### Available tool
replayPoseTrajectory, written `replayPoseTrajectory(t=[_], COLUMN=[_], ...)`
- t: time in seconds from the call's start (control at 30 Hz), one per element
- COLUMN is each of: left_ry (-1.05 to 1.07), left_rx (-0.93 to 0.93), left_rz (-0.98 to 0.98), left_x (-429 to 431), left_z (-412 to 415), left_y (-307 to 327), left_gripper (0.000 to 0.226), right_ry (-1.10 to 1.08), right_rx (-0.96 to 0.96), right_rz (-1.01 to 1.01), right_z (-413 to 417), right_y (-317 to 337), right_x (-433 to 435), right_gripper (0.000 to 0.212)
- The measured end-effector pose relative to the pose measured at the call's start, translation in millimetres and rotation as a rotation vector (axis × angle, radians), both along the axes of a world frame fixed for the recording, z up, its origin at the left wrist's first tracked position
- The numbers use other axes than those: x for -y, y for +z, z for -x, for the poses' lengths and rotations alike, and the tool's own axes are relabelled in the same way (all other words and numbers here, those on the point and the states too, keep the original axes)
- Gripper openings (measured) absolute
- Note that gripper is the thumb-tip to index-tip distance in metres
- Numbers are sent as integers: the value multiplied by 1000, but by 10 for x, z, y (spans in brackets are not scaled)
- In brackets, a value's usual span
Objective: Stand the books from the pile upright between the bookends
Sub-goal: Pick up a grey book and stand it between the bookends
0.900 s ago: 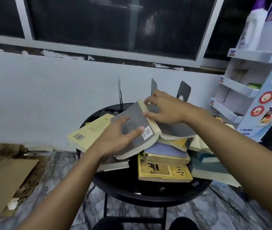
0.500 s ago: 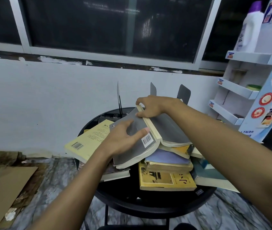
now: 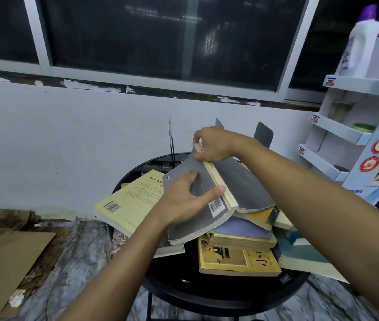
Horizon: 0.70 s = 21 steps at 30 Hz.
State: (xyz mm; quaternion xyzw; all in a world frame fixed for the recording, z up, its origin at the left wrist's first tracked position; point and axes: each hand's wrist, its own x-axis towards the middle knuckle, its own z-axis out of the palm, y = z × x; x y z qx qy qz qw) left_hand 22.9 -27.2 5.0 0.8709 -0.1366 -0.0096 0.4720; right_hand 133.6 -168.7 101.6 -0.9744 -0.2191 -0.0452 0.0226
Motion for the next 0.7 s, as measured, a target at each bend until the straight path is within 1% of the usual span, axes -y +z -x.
replayPoseTrajectory(t=[0.13, 0.27, 0.37, 0.47, 0.6, 0.7], left_ry=[9, 0, 7, 11, -12, -46], left_rx=[68, 132, 201, 268, 338, 357], left_rz=[-1, 5, 56, 112, 159, 202], left_x=[36, 60, 94, 128, 197, 263], left_z=[54, 98, 88, 32, -51, -82], left_y=[85, 197, 266, 331, 415, 416], left_gripper=[114, 116, 119, 122, 130, 137], right_ry=[78, 109, 122, 191, 263, 281], right_rx=[132, 243, 354, 480, 589, 598], right_rz=[-96, -205, -306, -383, -417, -411], right_z=[221, 447, 589, 736, 897, 969], right_y=[247, 403, 480, 542, 571, 534], right_x=[46, 91, 135, 184, 265, 346], right_gripper=[39, 36, 39, 39, 41, 41])
